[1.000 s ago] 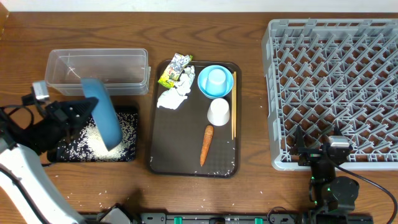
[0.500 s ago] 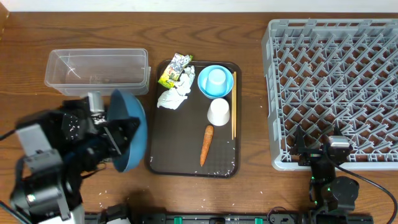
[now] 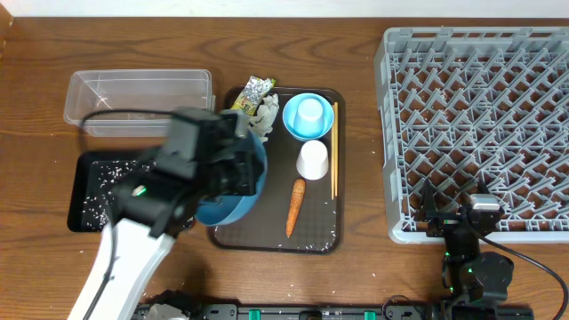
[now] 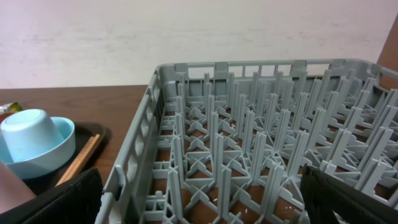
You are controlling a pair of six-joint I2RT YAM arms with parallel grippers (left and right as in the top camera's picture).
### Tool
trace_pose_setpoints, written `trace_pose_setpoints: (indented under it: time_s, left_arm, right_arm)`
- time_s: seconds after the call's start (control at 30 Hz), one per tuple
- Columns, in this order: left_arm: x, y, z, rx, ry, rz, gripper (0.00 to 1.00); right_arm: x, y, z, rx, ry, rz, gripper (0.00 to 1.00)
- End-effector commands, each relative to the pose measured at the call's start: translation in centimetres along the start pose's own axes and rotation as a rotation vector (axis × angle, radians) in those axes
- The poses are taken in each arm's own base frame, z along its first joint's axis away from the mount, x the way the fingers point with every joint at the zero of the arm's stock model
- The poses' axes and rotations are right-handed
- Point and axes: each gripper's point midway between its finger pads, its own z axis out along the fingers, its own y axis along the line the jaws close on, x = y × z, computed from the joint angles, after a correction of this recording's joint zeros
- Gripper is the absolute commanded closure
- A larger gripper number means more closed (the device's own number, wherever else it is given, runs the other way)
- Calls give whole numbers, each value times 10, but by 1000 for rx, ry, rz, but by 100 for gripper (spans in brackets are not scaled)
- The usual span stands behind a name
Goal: Sort waste into correct bins and load items into the dishwasher rack
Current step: 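Carry the blue plate back and set it on the dark tray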
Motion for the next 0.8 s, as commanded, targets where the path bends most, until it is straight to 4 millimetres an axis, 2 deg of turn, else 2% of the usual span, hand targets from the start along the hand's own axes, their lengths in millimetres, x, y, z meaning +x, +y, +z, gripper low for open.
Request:
trace_pose_setpoints:
  time_s: [0.0,0.1,0.33,0.53,0.77]
  left_arm:
    - [-4,4,25,-94,21,46,94]
    - [3,5,51,-127,89,110,94]
    - [9,30,101,-282,159,144,94]
    - [16,41,120,-313,214,135,94]
    - [24,34,127,-268,252,112,93]
  right_arm:
    - [0,-1,0,3,0,3,1]
    - [0,-1,0,3,0,3,1]
    - [0,-1,0,3,-1,3,1]
    - [0,-1,0,3,-1,4,1]
    - [0,-1,0,3,0,3,1]
